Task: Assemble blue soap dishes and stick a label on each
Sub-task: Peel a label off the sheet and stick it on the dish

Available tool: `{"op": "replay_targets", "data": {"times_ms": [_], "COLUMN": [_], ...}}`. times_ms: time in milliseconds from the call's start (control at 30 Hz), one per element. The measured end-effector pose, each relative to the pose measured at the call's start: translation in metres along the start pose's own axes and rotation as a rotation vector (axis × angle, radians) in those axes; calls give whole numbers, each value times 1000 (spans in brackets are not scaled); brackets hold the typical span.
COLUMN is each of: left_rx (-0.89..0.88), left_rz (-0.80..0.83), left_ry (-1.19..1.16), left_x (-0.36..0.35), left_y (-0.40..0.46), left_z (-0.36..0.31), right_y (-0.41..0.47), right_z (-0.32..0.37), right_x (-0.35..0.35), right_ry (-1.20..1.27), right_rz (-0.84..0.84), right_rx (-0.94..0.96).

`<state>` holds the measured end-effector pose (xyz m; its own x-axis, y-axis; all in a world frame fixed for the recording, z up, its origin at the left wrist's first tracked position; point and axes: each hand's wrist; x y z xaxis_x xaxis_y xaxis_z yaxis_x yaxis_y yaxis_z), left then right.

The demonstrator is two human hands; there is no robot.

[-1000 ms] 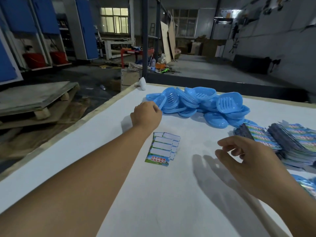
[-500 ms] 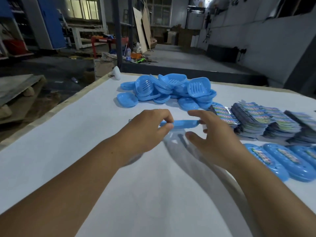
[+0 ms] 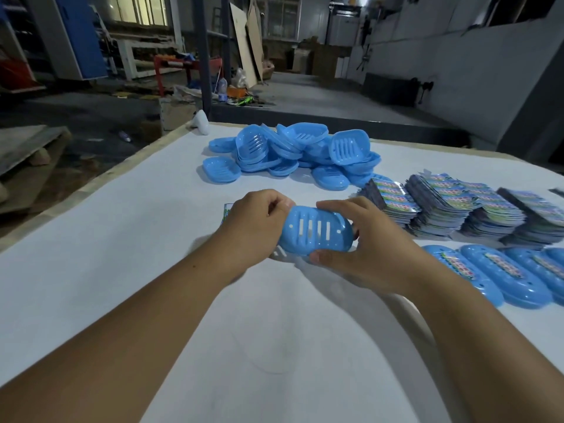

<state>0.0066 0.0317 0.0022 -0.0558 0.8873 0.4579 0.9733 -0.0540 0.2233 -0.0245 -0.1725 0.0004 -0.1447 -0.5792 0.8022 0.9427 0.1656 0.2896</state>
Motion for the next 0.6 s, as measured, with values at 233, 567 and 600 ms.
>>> {"op": "replay_targets", "data": {"times_ms": [233,567,600], "left_rx": [-9,129,135], "left_rz": [-236,-31,-30], "left_ry": [645,734,710], "left_x": [36,46,47], "left_y": [4,-4,-4], "left_z": [6,11,11], "right_y": [2,-1,-1], "right_z": [-5,-2,-1], "right_x": [-2,-2,-3], "right_ry": [-79,-103,-98], "right_rz": [103,100,97], "right_rx": [-102,-104,-101]}}
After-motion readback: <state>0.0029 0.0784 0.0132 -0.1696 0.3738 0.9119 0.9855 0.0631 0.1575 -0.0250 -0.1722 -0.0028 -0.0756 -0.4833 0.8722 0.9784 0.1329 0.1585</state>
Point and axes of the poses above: each hand's wrist, its own y-axis towards the middle knuckle, its own x-axis out of the back of the hand, z = x × y, and after that the axes turned 2 degrees about -z, right-handed
